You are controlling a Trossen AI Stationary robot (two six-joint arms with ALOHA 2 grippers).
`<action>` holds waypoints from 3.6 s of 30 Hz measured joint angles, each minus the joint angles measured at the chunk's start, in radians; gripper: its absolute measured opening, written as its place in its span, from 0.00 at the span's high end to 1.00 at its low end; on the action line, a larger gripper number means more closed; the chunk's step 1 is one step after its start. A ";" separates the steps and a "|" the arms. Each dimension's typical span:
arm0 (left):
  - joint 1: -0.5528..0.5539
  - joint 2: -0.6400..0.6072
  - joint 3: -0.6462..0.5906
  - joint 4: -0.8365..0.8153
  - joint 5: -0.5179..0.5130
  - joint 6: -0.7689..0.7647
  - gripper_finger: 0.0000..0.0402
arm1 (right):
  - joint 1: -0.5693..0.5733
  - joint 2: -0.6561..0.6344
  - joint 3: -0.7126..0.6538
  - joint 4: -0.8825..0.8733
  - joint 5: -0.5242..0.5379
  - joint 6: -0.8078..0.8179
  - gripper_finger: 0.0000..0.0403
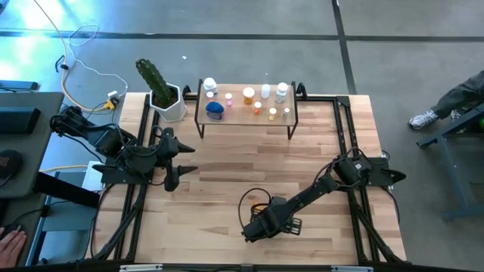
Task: Pick and place medicine bottles onto shelf by color
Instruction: Put the white large pill bottle on the shelf
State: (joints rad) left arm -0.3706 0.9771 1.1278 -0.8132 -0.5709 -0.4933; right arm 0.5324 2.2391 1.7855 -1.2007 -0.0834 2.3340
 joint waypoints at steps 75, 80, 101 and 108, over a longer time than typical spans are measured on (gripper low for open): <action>0.221 -0.017 0.000 0.069 0.586 0.209 0.31 | -0.279 -0.060 0.571 0.270 0.288 -1.902 0.49; 0.221 0.018 0.000 0.068 0.586 0.210 0.31 | -0.295 -0.060 0.571 0.269 0.260 -1.968 0.49; 0.285 0.062 0.000 0.054 0.651 0.203 0.54 | -0.335 -0.060 0.570 0.254 0.177 -2.029 0.49; 0.286 0.062 0.000 0.054 0.664 0.231 0.58 | -0.335 -0.060 0.570 0.254 0.176 -2.025 0.49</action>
State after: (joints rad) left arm -0.0849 1.0389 1.1275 -0.7593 0.0928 -0.2626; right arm 0.1970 2.1788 2.3558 -0.9467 0.0929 0.3091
